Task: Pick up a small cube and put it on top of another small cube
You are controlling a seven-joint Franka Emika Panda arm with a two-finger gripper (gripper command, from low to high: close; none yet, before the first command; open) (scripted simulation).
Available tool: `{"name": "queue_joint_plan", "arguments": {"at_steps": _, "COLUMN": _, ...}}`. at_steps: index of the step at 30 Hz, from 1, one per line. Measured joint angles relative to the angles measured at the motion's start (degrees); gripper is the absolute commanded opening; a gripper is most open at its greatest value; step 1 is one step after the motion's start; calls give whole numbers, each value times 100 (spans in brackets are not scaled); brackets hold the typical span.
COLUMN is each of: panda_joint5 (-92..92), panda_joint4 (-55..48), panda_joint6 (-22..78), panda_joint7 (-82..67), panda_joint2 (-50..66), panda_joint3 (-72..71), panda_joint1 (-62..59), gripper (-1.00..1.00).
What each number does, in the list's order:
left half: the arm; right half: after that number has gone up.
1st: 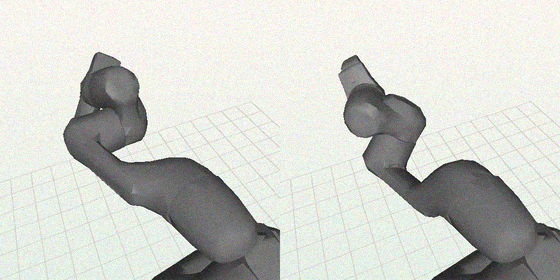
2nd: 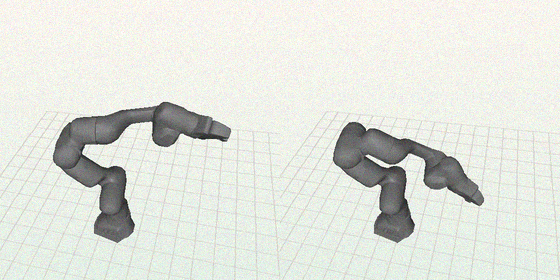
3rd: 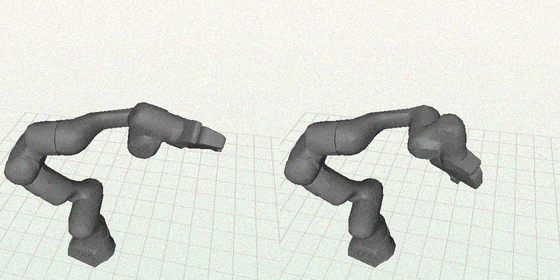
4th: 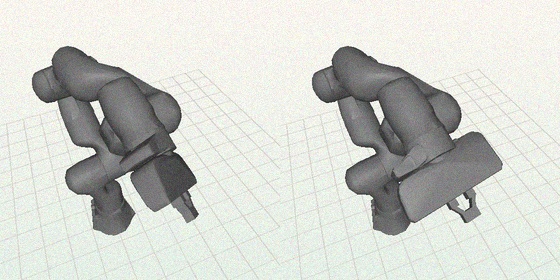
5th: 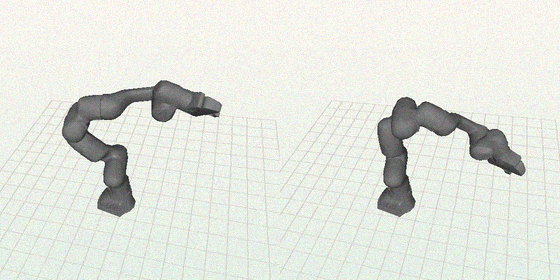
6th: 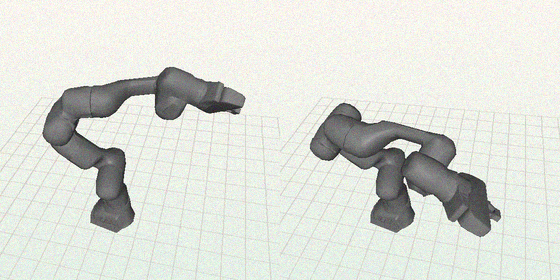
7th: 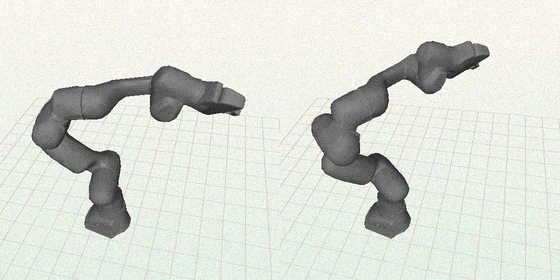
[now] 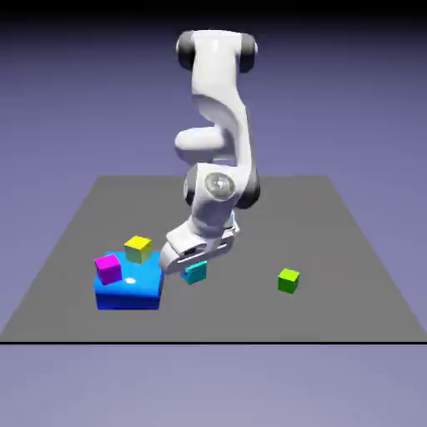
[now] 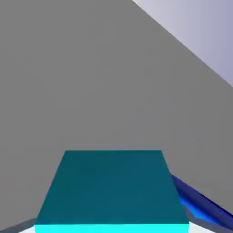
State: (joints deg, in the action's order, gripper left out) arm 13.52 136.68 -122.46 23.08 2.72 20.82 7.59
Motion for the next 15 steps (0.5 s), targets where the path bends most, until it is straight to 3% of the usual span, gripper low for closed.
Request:
{"name": "queue_joint_plan", "arguments": {"at_steps": 6, "panda_joint5": -332, "panda_joint4": 258, "panda_joint6": 1091, "panda_joint7": 1123, "panda_joint2": -1163, "panda_joint3": 720, "panda_joint1": -1046, "gripper": -100}}
{"name": "queue_joint_plan", "arguments": {"at_steps": 11, "panda_joint5": -423, "panda_joint4": 808, "panda_joint6": 96, "panda_joint7": 1016, "panda_joint2": -688, "panda_joint3": 792, "panda_joint1": -1109, "gripper": -100}}
{"name": "queue_joint_plan", "arguments": {"at_steps": 12, "panda_joint5": -436, "panda_joint4": 891, "panda_joint6": -55, "panda_joint7": 1000, "panda_joint2": -616, "panda_joint3": 803, "panda_joint1": -1115, "gripper": 100}}
{"name": "queue_joint_plan", "arguments": {"at_steps": 15, "panda_joint5": -393, "panda_joint4": 754, "panda_joint6": 191, "panda_joint7": 1037, "panda_joint2": -734, "panda_joint3": 785, "panda_joint1": -1094, "gripper": 100}}
